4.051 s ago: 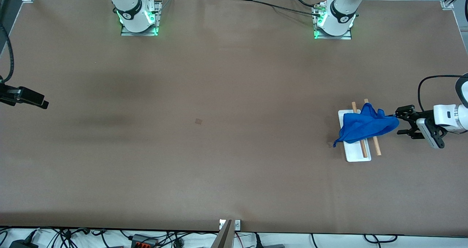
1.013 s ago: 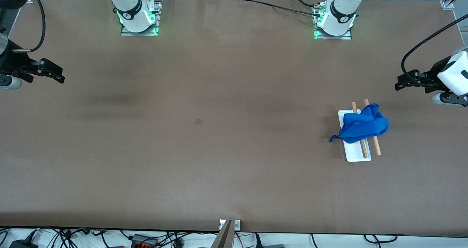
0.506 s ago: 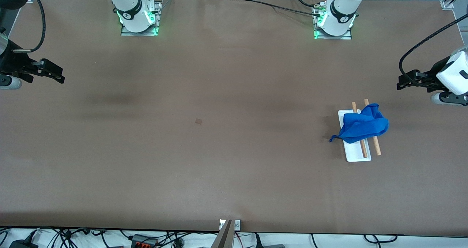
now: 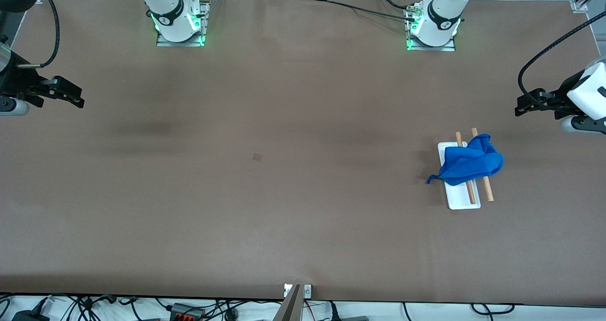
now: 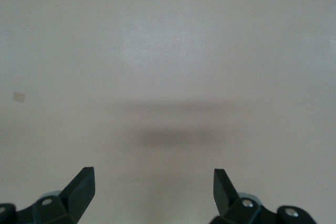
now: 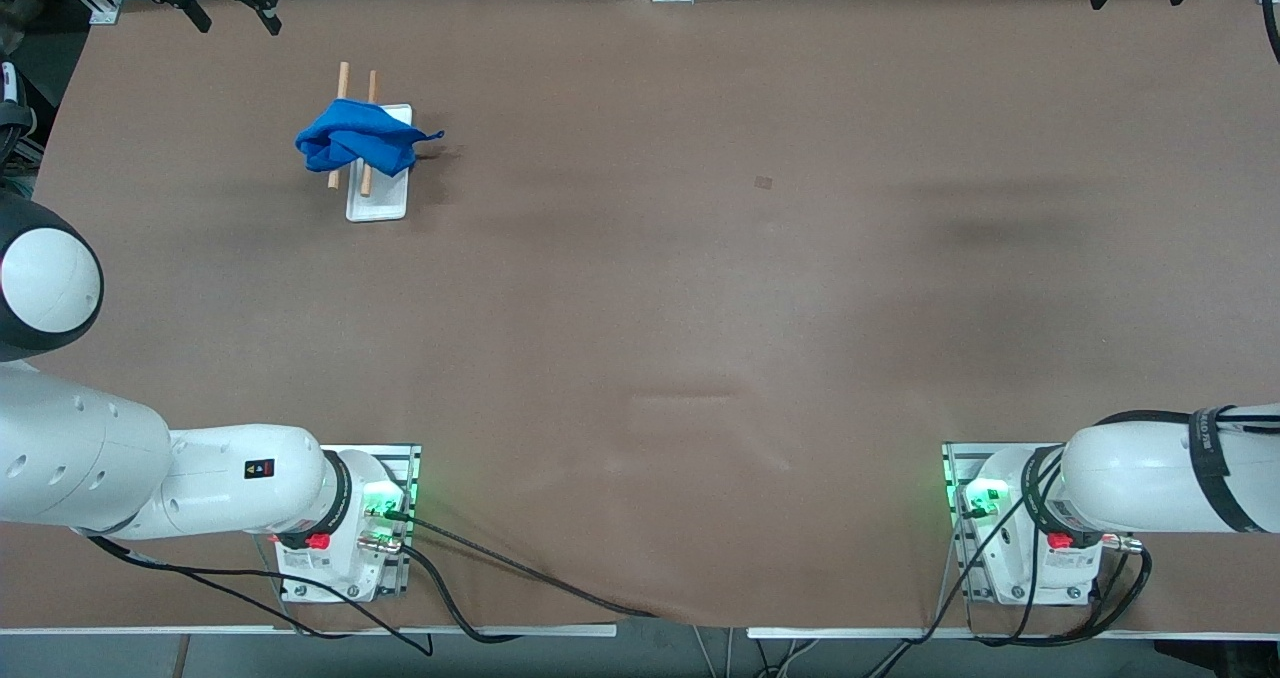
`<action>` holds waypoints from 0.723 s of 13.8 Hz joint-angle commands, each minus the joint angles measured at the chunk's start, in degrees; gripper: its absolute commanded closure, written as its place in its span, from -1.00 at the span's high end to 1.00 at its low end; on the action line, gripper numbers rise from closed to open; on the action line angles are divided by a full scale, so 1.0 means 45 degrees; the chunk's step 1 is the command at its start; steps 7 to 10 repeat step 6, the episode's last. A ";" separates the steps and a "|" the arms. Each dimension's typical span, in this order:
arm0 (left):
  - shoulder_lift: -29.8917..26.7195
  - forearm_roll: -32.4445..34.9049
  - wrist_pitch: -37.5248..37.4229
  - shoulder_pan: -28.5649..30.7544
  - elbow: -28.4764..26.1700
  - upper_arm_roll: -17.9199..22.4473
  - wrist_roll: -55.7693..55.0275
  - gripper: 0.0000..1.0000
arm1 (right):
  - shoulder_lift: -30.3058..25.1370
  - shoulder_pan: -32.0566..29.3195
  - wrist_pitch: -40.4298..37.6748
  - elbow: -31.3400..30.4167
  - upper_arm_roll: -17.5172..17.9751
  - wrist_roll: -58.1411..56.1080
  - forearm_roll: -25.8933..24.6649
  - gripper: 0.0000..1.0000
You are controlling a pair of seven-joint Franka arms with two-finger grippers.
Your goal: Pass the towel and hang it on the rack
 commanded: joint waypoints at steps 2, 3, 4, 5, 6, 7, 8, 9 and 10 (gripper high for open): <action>-0.0426 -0.0087 0.0280 -0.0151 -0.0448 0.0176 -0.0087 1.00 | -0.0099 -0.0008 0.0053 -0.0056 0.0043 0.0086 0.0142 1.00; -0.0426 -0.0029 0.0280 -0.0170 -0.0447 0.0176 -0.0087 1.00 | -0.0099 -0.0008 0.0092 -0.0075 0.0043 0.0086 0.0123 1.00; -0.0426 -0.0067 0.0280 -0.0151 -0.0447 0.0176 -0.0087 1.00 | -0.0099 -0.0027 0.0131 -0.0075 0.0043 0.0086 0.0123 1.00; -0.0426 -0.0048 0.0280 -0.0151 -0.0447 0.0176 -0.0068 1.00 | -0.0099 -0.0027 0.0131 -0.0075 0.0043 0.0086 0.0123 1.00; -0.0426 -0.0029 0.0280 -0.0151 -0.0447 0.0176 -0.0067 1.00 | -0.0099 -0.0027 0.0131 -0.0075 0.0043 0.0086 0.0123 1.00; -0.0426 -0.0029 0.0280 -0.0151 -0.0447 0.0176 -0.0067 1.00 | -0.0099 -0.0027 0.0131 -0.0075 0.0043 0.0086 0.0123 1.00; -0.0426 -0.0029 0.0280 -0.0151 -0.0447 0.0176 -0.0067 1.00 | -0.0099 -0.0027 0.0131 -0.0075 0.0043 0.0086 0.0123 1.00; -0.0426 -0.0029 0.0280 -0.0151 -0.0447 0.0176 -0.0067 1.00 | -0.0099 -0.0027 0.0131 -0.0075 0.0043 0.0086 0.0123 1.00; -0.0426 -0.0029 0.0280 -0.0151 -0.0447 0.0176 -0.0067 1.00 | -0.0099 -0.0027 0.0131 -0.0075 0.0043 0.0086 0.0123 1.00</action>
